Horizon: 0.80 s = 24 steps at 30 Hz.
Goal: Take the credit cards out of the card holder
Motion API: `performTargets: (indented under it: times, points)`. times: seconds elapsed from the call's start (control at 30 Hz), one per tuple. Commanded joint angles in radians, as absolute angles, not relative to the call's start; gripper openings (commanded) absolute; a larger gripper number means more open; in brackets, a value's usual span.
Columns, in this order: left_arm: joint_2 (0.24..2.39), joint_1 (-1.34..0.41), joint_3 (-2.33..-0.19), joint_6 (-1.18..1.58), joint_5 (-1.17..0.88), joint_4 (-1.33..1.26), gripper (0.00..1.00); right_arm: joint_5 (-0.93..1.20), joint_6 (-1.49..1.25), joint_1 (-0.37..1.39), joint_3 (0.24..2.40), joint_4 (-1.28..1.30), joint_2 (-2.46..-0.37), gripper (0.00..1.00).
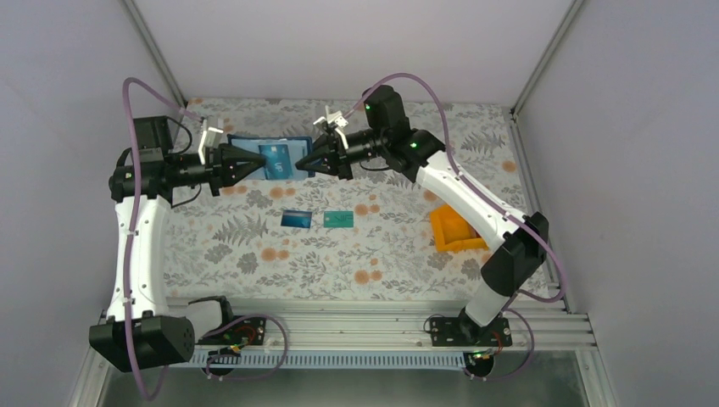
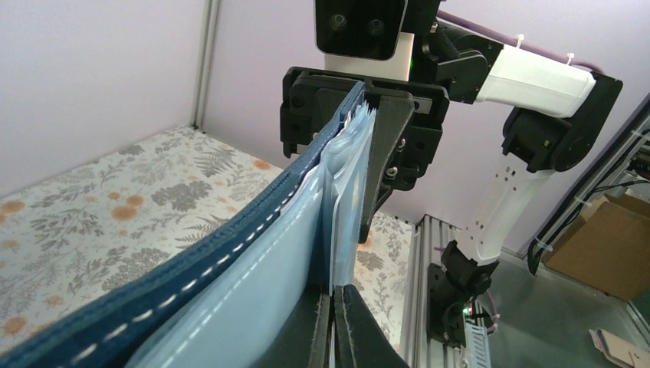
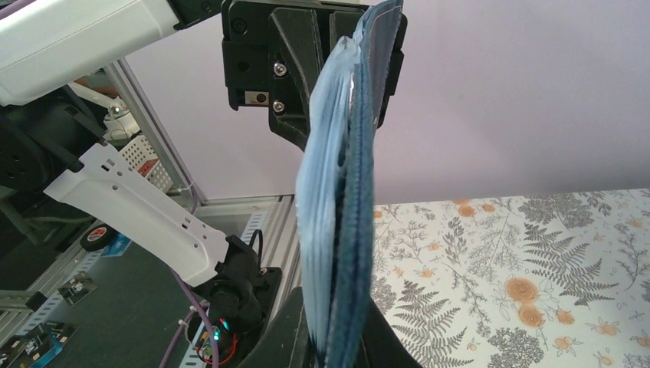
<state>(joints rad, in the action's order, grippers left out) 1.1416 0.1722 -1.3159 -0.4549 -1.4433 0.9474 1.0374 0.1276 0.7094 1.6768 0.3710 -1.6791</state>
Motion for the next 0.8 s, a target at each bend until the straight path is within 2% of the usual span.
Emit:
performTargets:
  times: [0.0,0.07,0.27,0.37,0.77]
  points:
    - [1.154,0.185,-1.326,-0.446,-1.45,0.908,0.07,1.102,0.14,0.715,1.724,0.393,-1.698,0.04]
    - [1.147,0.186,-1.317,-0.447,-1.451,0.908,0.09,1.104,0.141,0.716,1.726,0.39,-1.697,0.04]
    - [1.144,0.186,-1.313,-0.449,-1.439,0.911,0.09,1.106,0.166,0.716,1.737,0.414,-1.696,0.04]
    - [1.145,0.185,-1.315,-0.449,-1.43,0.914,0.03,1.108,0.179,0.715,1.737,0.426,-1.691,0.04]
    - [1.137,0.187,-1.332,-0.486,-1.423,0.944,0.02,1.101,0.206,0.667,1.709,0.453,-1.671,0.04]
